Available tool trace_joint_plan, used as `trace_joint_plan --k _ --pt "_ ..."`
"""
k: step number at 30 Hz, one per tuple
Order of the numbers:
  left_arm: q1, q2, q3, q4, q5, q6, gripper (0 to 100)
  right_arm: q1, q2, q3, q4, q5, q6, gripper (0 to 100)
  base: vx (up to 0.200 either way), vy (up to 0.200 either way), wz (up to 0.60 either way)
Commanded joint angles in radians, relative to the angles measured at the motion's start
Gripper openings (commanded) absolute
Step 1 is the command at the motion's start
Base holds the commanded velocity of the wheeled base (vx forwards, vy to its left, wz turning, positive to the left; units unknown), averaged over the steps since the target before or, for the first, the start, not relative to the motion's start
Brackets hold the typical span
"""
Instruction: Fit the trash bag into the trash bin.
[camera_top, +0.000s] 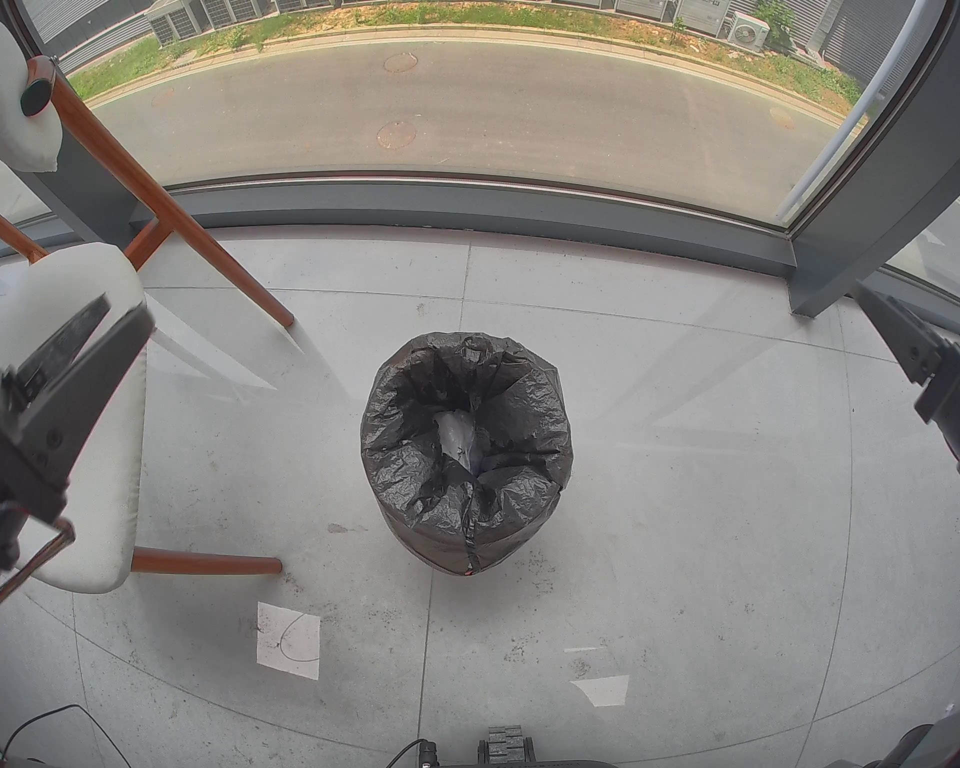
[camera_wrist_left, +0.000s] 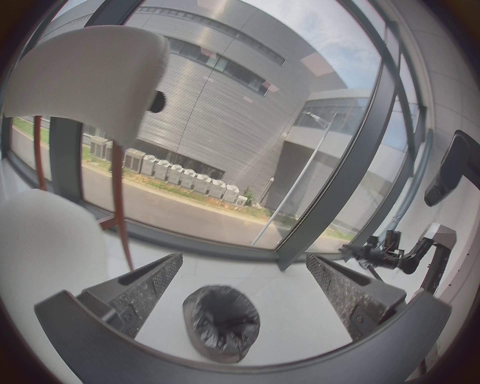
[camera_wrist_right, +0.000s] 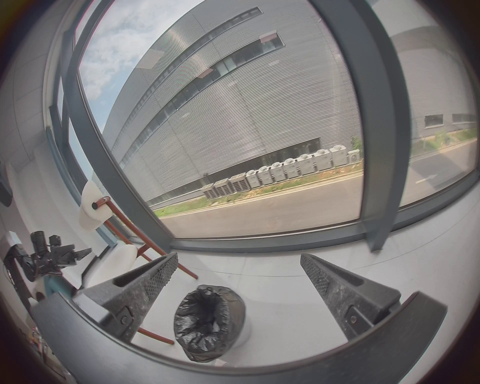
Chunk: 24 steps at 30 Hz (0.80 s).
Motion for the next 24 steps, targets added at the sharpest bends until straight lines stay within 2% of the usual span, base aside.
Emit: trace_joint_plan --k 1,4,6,7,9,14,16,19,24 --pt "0.138 -0.351 0.086 0.241 0.013 -0.010 100 -0.156 -0.270 0.153 0.036 0.009 -0.016 100 0.000 0.000 0.00" --pt "0.145 -0.511 0.088 0.428 0.015 -0.010 100 -0.162 -0.405 0.225 0.092 0.009 -0.051 100 0.000 0.000 0.00" --pt "0.145 -0.544 0.085 0.465 0.016 -0.010 100 -0.162 -0.443 0.240 0.122 0.009 -0.068 100 0.000 0.000 0.00" --pt "0.147 -0.613 0.077 0.540 0.016 -0.010 100 -0.160 -0.538 0.265 0.204 0.009 -0.102 100 0.000 0.000 0.00" --pt "0.148 -0.667 0.074 0.589 0.021 -0.010 100 -0.160 -0.635 0.280 0.304 0.009 -0.117 100 0.000 0.000 0.00" --pt "0.161 -0.787 0.088 0.697 0.039 -0.009 100 -0.159 -0.879 0.294 0.611 0.011 -0.122 100 0.000 0.000 0.00" --pt "0.173 -0.808 0.123 0.712 0.079 -0.007 100 -0.156 -1.003 0.295 0.775 0.012 -0.123 100 0.000 0.000 0.00" --pt "0.173 -0.807 0.157 0.678 0.121 -0.009 100 -0.157 -1.043 0.323 0.829 0.006 -0.132 100 0.000 0.000 0.00" --pt "0.182 -0.810 0.194 0.701 0.121 -0.007 100 -0.157 -1.038 0.389 0.777 0.001 -0.140 100 0.000 0.000 0.00"
